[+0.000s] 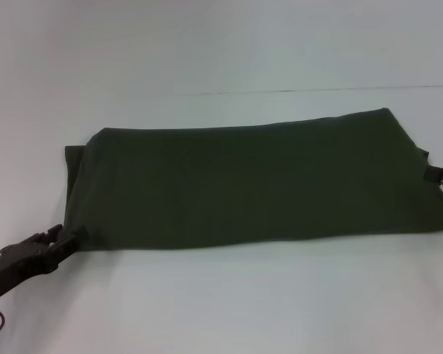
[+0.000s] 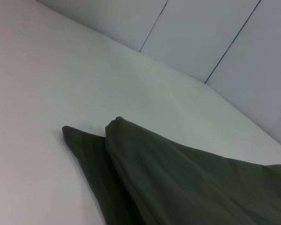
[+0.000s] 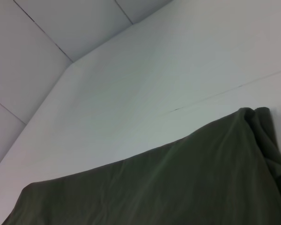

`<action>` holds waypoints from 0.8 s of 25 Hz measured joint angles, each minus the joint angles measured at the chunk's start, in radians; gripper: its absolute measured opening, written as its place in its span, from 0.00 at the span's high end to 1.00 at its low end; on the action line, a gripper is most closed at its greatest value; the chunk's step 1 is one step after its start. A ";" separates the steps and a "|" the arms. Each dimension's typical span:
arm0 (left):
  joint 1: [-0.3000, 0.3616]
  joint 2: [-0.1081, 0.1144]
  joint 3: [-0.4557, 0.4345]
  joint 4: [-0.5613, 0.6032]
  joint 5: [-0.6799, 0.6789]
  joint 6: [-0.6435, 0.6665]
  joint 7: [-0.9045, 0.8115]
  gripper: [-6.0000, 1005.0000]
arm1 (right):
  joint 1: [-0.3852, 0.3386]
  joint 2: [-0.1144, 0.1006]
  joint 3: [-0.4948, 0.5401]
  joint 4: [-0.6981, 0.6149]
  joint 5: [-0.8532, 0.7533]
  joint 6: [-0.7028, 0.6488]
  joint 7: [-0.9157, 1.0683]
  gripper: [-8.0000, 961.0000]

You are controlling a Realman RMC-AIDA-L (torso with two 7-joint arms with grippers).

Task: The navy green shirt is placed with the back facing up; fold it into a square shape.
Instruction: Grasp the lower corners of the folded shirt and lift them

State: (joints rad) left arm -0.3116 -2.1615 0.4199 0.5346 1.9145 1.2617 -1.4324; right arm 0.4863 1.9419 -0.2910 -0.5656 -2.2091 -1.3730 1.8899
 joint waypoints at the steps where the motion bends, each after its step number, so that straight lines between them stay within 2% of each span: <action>1: -0.001 0.000 0.002 0.000 0.000 -0.003 0.000 0.27 | 0.000 0.000 -0.001 0.000 0.000 0.000 0.000 0.27; 10: -0.005 0.002 0.002 0.002 0.000 -0.012 0.000 0.64 | 0.001 -0.001 -0.007 -0.002 -0.003 0.000 0.001 0.27; 20: -0.006 0.004 -0.006 0.003 -0.007 -0.013 -0.002 0.91 | 0.006 -0.011 -0.007 -0.004 -0.062 0.029 0.039 0.27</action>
State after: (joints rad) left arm -0.3177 -2.1572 0.4144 0.5378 1.9074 1.2487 -1.4345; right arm 0.4924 1.9309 -0.2976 -0.5692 -2.2715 -1.3439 1.9284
